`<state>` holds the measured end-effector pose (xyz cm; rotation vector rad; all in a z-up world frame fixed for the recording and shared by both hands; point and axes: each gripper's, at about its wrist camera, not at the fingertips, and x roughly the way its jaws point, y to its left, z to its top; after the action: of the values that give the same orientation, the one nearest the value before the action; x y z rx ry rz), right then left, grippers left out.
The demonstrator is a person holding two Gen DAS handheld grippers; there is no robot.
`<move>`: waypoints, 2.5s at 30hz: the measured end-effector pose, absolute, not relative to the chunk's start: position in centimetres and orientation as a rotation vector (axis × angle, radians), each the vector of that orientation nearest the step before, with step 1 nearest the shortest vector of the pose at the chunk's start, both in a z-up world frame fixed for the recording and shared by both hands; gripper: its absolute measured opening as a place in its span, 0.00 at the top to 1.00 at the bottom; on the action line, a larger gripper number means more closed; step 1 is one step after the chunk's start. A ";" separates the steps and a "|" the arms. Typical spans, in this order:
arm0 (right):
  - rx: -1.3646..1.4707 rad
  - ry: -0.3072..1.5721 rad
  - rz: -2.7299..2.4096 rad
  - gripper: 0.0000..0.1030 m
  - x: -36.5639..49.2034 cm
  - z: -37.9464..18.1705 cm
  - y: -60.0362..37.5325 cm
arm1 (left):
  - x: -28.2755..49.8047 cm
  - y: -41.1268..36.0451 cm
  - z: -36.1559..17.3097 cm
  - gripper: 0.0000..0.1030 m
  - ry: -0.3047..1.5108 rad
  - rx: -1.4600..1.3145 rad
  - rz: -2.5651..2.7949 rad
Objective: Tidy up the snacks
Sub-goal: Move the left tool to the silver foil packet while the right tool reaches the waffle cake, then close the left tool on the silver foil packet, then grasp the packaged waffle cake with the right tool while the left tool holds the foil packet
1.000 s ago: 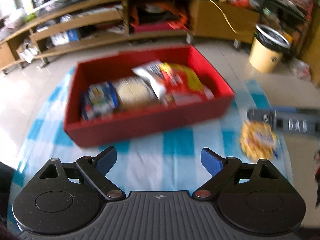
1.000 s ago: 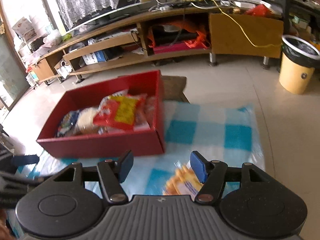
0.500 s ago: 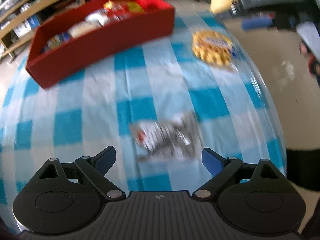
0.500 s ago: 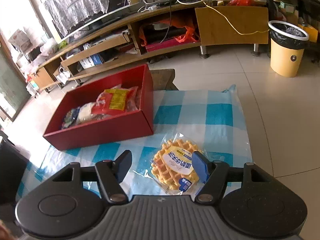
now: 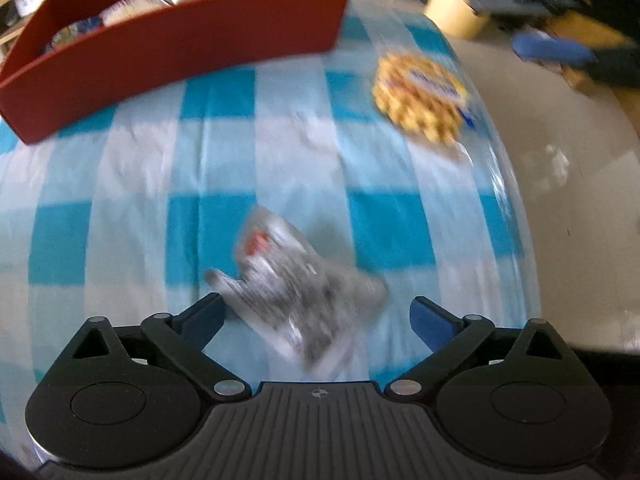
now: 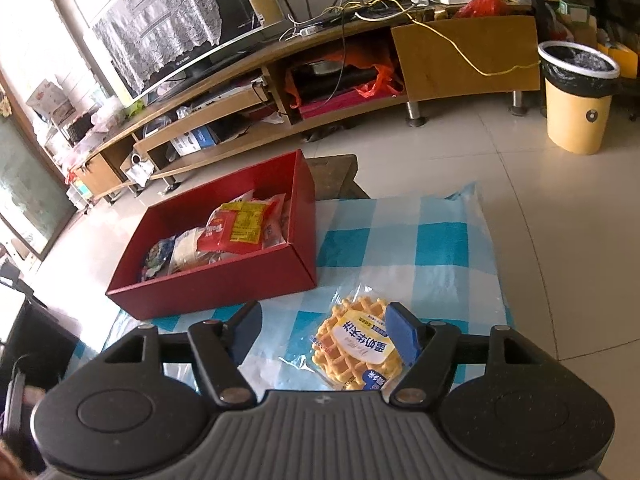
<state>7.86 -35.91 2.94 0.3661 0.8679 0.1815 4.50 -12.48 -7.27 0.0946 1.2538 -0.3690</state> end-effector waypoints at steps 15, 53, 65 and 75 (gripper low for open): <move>0.382 0.830 0.223 0.35 8.2 4.2 -36.2 | 4.4 -15.7 -7.6 0.14 1.224 0.085 -0.035; 0.352 1.135 0.122 0.14 14.7 -4.3 -34.1 | 7.2 -9.0 -5.5 0.43 1.235 0.008 -0.260; 0.130 1.119 0.137 0.01 14.6 -5.6 -29.5 | 7.0 -9.1 -5.9 0.42 1.239 0.027 -0.259; 0.101 1.069 0.226 0.31 11.5 -4.3 -29.6 | 6.9 -8.8 -5.7 0.43 1.223 0.040 -0.252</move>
<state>11.51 -29.56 -4.33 0.1005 1.0687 0.2265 6.85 -8.81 -5.74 0.0399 1.2234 -0.2515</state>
